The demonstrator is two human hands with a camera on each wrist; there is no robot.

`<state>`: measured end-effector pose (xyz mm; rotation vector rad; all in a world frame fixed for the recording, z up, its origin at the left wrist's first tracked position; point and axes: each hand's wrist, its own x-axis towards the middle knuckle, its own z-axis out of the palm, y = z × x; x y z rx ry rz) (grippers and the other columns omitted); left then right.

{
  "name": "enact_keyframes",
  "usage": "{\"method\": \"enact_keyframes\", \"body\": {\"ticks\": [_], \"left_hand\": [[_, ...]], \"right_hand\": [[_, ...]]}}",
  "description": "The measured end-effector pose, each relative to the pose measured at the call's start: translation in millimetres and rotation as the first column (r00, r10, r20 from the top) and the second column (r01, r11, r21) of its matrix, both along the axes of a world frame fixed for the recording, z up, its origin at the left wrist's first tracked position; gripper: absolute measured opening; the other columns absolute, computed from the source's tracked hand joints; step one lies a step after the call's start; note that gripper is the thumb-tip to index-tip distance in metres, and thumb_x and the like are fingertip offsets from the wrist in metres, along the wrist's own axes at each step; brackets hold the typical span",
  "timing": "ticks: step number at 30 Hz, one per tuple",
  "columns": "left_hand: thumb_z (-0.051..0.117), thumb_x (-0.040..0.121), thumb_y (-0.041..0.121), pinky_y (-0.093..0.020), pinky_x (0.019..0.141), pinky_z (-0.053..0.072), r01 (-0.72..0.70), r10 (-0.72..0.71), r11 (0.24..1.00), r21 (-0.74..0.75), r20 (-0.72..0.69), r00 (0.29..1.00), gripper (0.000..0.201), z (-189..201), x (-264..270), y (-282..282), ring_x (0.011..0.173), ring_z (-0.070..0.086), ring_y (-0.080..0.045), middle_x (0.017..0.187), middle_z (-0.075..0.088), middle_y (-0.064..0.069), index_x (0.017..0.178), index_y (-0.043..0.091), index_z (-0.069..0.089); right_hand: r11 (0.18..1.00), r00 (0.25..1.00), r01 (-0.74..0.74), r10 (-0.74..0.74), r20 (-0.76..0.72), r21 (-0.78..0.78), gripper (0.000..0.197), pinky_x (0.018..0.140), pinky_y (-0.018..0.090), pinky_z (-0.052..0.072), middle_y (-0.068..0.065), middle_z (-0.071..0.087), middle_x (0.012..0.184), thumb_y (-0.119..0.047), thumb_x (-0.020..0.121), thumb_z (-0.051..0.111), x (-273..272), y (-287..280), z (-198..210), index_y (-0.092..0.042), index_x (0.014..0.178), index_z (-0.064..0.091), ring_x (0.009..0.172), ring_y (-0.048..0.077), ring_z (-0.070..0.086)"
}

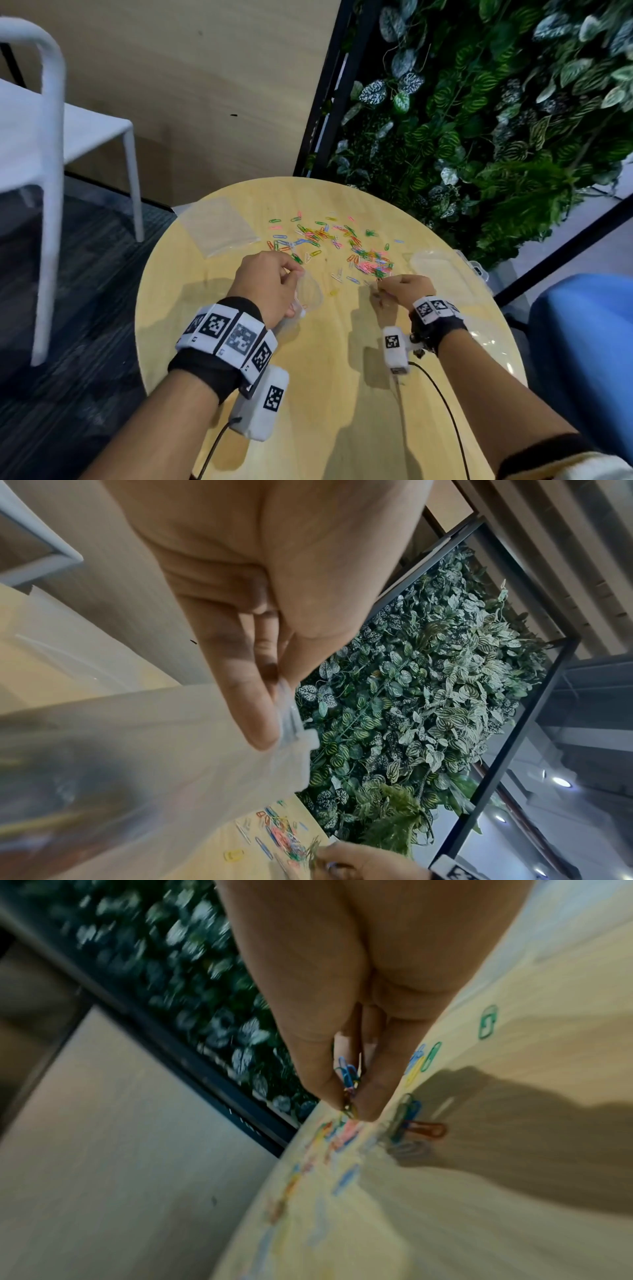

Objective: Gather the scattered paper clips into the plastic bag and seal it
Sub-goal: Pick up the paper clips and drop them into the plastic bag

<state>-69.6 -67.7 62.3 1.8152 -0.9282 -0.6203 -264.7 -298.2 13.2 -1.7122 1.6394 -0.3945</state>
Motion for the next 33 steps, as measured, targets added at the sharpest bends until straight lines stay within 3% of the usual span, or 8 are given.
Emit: {"method": "enact_keyframes", "body": {"ticks": [3,5,8,14,22,28,30,33], "left_hand": [[0.06,0.094,0.011,-0.027,0.055,0.06,0.006,-0.006,1.0,0.008,0.007,1.0,0.012,0.5,-4.3,-7.0,0.048,0.07,-0.02,0.067,0.07,-0.005,0.09,0.015,0.07],[0.059,0.095,0.01,-0.027,0.056,0.06,0.004,-0.004,1.0,0.011,0.003,1.0,0.013,1.1,-8.3,-12.1,0.049,0.071,-0.021,0.067,0.07,-0.006,0.089,0.015,0.07],[0.058,0.095,0.011,-0.025,0.054,0.058,0.013,-0.013,1.0,0.009,0.009,1.0,0.014,0.9,-16.6,-20.0,0.049,0.071,-0.02,0.07,0.07,-0.006,0.09,0.016,0.07],[0.059,0.094,0.009,-0.038,0.062,0.062,0.046,-0.046,0.999,-0.01,-0.003,0.999,0.016,3.5,-27.4,-27.7,0.05,0.071,-0.024,0.068,0.07,-0.008,0.087,0.017,0.071],[0.061,0.094,0.008,-0.041,0.061,0.063,0.027,-0.03,0.999,-0.045,-0.06,0.998,0.012,5.4,-14.8,-21.3,0.053,0.072,-0.026,0.074,0.071,-0.012,0.091,0.015,0.071],[0.06,0.094,0.006,-0.03,0.052,0.061,-0.032,0.024,0.996,-0.079,-0.103,0.994,0.013,6.3,1.7,-13.3,0.05,0.071,-0.021,0.063,0.069,-0.007,0.095,0.009,0.073],[0.06,0.094,0.006,-0.028,0.05,0.061,-0.048,0.039,0.995,-0.087,-0.107,0.994,0.013,7.6,6.8,-10.5,0.049,0.07,-0.021,0.064,0.069,-0.007,0.094,0.008,0.073],[0.059,0.095,0.005,-0.025,0.05,0.06,-0.054,0.046,0.995,-0.081,-0.097,0.994,0.015,8.0,12.7,-7.2,0.048,0.069,-0.019,0.066,0.07,-0.006,0.094,0.01,0.073]], "right_hand": [[0.955,0.799,0.008,-0.184,0.573,0.296,0.025,0.079,0.031,0.06,0.021,0.071,0.106,-0.007,0.076,0.077,-4.2,10.4,12.8,0.006,0.096,0.071,0.097,0.027,0.069],[0.91,0.671,-0.147,-0.197,0.715,0.389,0.025,0.071,0.018,0.058,0.019,0.069,0.109,-0.003,0.086,0.066,3.0,31.0,33.6,0.009,0.108,0.064,0.091,0.019,0.07],[0.86,0.653,-0.348,-0.064,0.755,0.374,0.023,0.071,0.017,0.058,0.013,0.071,0.087,0.0,0.091,0.057,18.0,64.5,56.6,0.01,0.111,0.061,0.073,0.013,0.072],[0.874,0.826,-0.457,0.347,0.444,0.166,0.018,0.078,0.025,0.059,0.021,0.071,0.09,-0.002,0.087,0.066,43.2,96.3,57.8,0.012,0.098,0.069,0.072,0.018,0.069],[0.751,0.75,-0.644,0.658,0.075,-0.143,0.01,0.067,0.016,0.054,-0.009,0.071,0.067,-0.008,0.079,0.075,56.1,99.3,65.5,-0.012,0.088,0.078,0.061,0.001,0.066],[0.895,0.814,-0.437,0.435,0.385,-0.087,0.013,0.061,0.024,0.057,0.012,0.072,0.094,-0.002,0.087,0.065,56.6,41.9,59.6,-0.008,0.094,0.074,0.076,0.02,0.063],[0.912,0.92,-0.391,0.391,-0.028,-0.123,0.024,0.08,0.03,0.056,0.01,0.068,0.117,-0.018,0.091,0.063,50.0,2.0,39.7,-0.014,0.114,0.069,0.099,0.027,0.065],[0.903,0.742,-0.428,0.341,-0.578,-0.017,0.056,0.095,0.036,0.046,0.01,0.052,0.14,-0.039,0.094,0.053,37.9,-33.5,4.0,-0.02,0.145,0.038,0.12,0.03,0.054]]}}
